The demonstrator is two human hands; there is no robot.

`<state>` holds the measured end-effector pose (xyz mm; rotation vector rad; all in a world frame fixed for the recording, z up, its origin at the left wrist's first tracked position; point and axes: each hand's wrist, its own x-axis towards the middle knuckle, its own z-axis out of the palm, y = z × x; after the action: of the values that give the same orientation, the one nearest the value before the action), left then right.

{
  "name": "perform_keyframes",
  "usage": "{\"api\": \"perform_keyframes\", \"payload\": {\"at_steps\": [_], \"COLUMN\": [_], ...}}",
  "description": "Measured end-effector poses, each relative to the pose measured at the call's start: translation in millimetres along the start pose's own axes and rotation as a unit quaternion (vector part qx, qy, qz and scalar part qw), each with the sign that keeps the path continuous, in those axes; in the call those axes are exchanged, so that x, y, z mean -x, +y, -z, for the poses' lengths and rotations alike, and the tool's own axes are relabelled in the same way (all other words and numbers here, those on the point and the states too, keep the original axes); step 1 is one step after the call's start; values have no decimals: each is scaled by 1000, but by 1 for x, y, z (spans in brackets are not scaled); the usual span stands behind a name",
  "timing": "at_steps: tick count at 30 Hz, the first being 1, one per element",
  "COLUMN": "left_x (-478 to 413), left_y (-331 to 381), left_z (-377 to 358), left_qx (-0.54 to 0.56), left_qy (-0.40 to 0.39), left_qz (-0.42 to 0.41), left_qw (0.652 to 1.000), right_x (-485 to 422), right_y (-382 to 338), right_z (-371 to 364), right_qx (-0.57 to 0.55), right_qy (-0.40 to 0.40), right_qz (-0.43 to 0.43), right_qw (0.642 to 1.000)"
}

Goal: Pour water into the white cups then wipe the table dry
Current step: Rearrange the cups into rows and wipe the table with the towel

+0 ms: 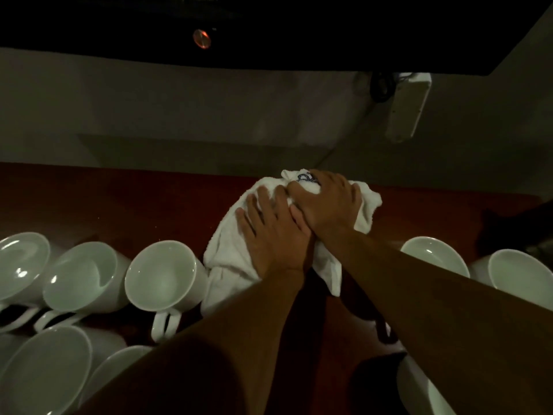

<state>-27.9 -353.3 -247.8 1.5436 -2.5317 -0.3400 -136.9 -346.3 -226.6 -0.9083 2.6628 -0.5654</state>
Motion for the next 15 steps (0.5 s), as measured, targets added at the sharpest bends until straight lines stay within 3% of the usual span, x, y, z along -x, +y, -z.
{"api": "perform_keyframes", "payload": {"at_steps": [2, 5, 7, 9, 11, 15], "left_x": [-6, -15, -22, -26, -26, -22], "left_y": [0, 1, 2, 2, 3, 0], "left_z": [2, 3, 2, 0, -1, 3], "left_qx": [5, 9, 9, 11, 14, 26], "left_qy": [3, 9, 6, 4, 3, 19], "left_qz": [-14, -30, -37, -37, -34, -40], "left_qw": [1000, 999, 999, 999, 999, 999], "right_x": [-9, -6, -14, -35, -50, -48], "right_y": [-3, 5, 5, -1, -8, -14], "right_z": [2, 0, -6, -14, -14, 1], "right_qx": [45, -50, -44, 26, 28, 19], "right_qy": [-50, 71, 88, -12, -68, -83], "right_qz": [-48, 18, 7, -142, -260, -314], "right_qw": [997, 996, 995, 989, 963, 946]}}
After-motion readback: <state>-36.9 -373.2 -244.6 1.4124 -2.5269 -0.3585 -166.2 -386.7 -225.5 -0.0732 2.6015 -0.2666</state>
